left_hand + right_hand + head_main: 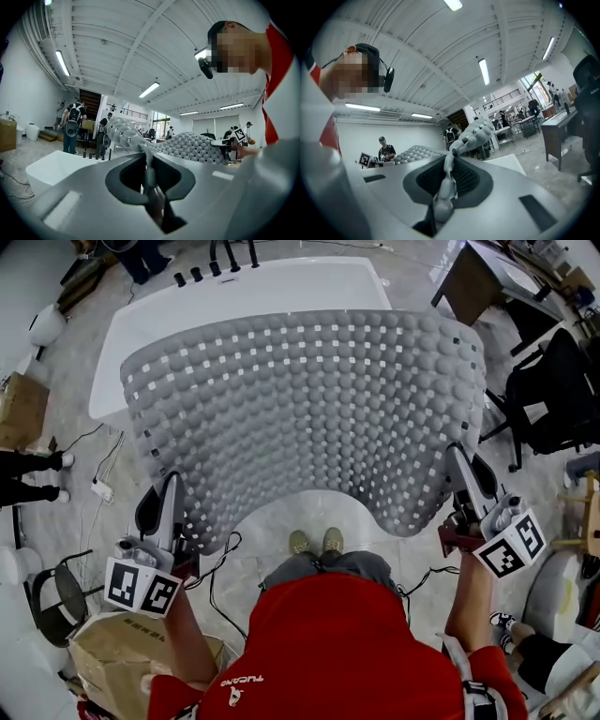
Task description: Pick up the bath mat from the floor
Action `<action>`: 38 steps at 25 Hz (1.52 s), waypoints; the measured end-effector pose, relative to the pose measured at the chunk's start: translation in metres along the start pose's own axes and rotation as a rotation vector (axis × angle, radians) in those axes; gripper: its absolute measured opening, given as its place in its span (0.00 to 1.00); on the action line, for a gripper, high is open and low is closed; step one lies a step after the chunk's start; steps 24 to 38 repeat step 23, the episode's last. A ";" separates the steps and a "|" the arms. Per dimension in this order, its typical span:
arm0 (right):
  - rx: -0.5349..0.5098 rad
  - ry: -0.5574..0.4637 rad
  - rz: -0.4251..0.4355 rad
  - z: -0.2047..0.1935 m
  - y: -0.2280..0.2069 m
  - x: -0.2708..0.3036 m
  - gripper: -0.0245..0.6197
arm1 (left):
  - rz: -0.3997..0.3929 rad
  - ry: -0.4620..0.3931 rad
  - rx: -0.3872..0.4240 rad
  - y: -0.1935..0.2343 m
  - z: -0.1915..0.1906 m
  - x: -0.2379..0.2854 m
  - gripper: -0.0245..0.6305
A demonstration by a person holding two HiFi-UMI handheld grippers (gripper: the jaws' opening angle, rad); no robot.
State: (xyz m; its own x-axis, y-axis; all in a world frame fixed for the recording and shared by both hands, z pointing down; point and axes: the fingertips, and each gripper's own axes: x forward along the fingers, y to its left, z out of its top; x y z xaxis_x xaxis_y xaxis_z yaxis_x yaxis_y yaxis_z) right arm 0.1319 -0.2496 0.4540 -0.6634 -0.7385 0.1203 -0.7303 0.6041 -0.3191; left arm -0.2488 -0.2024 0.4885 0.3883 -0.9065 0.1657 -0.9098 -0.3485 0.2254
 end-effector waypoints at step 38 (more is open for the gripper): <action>0.004 -0.019 -0.029 0.014 0.012 0.010 0.10 | -0.047 -0.003 0.019 0.014 0.027 0.007 0.10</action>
